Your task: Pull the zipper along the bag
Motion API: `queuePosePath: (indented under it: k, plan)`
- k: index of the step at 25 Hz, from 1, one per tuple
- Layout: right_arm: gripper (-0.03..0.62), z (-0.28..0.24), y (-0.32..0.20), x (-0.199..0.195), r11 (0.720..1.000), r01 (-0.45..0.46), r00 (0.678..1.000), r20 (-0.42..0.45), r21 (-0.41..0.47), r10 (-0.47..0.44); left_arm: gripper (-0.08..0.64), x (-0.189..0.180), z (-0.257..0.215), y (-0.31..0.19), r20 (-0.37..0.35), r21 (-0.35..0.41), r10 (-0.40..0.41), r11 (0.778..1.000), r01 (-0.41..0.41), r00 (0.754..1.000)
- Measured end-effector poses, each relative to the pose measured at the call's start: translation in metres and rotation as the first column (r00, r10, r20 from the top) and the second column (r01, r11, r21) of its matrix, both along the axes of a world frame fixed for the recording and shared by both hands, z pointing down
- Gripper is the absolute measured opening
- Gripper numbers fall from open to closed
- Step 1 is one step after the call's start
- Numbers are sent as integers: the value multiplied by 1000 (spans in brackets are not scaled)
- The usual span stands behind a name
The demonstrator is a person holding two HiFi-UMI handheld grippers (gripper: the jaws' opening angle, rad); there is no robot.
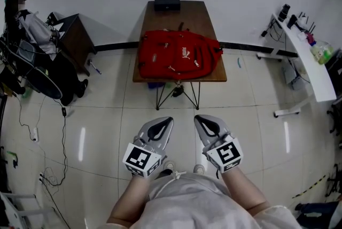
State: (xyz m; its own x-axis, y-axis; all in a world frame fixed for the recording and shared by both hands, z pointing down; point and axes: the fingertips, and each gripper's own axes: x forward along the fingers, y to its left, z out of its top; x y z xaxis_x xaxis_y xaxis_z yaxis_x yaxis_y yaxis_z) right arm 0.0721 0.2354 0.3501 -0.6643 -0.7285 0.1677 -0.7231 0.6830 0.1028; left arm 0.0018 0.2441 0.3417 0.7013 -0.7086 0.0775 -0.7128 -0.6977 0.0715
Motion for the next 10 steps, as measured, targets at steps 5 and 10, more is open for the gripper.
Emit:
queuePosePath:
  k: [5,10]
  plan:
    - [6,0,-5,2,1000,-2,1000,-3,15,2,6,5,-1,-5,0,11,0,1000,0,1000]
    - [6,-2,-9,6,1000,-7,1000,10,4,7,6,7,-3,-9,2,11,-3,1000,3,1000]
